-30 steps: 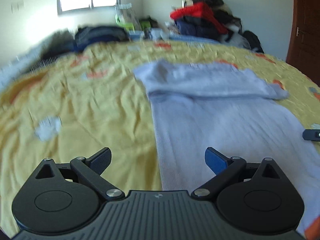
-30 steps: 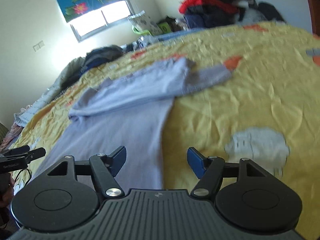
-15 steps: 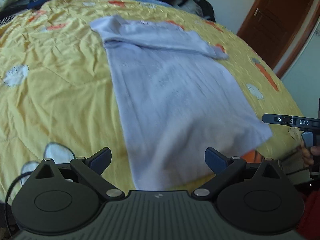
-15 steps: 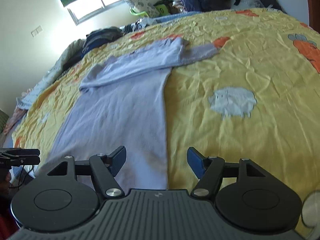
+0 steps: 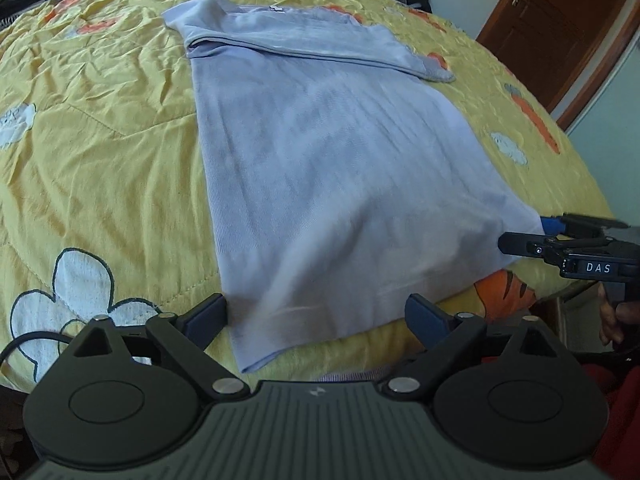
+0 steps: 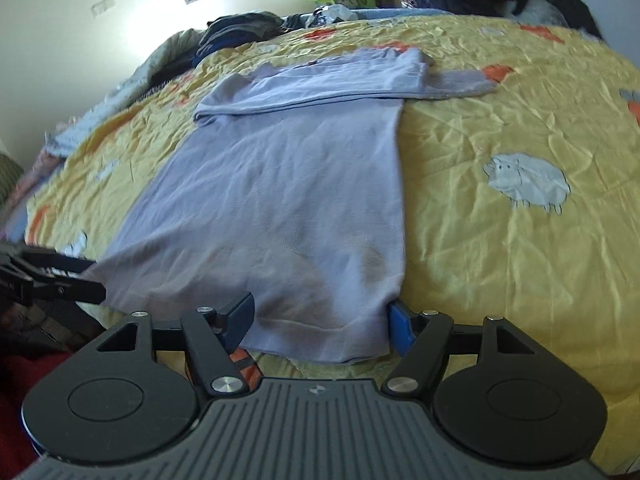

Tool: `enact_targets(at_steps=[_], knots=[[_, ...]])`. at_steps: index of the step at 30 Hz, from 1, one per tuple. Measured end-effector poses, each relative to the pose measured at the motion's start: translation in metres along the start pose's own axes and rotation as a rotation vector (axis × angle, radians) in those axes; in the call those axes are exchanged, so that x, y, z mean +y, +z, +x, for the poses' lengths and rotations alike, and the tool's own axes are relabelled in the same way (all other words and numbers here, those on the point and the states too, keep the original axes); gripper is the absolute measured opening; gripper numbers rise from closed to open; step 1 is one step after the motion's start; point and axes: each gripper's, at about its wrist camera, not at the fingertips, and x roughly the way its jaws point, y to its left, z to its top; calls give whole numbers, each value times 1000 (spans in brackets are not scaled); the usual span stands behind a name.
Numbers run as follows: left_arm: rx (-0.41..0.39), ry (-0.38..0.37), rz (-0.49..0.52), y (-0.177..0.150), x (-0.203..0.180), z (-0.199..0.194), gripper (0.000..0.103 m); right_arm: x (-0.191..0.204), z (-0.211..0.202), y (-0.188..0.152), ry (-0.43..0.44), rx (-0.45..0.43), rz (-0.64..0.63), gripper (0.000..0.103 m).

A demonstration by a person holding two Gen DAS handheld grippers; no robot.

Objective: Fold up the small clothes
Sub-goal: 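Grasp the hem of the lavender top with both tools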

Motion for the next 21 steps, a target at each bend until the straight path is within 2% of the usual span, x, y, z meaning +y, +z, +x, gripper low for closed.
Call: enact_targets(at_steps=[3,5,8,9,12,18,21], knots=[[-8,48,22,0,-4,-2,62,8,2,-1,-15,-6,-49,54],[-6,87,29,0,-6,-3,33,11,2,-2,-40,-8,-82,43],[5,77,23,0,-5,-2,13,9,1,-2,-29,-3,-78,26],[6,74,27,0,-6,-2,9,8,0,-2,-23,-1,-73,19],[3,77,42,1,-10,-2,7,7,-1,-2,5,-1,-57,13],[-33,66,32,6,-9,-12,6,-15,-8,3,125,-38,106,12],[-65,60,43,10,-11,-18,6,-19,-11,7,175,-59,149,12]])
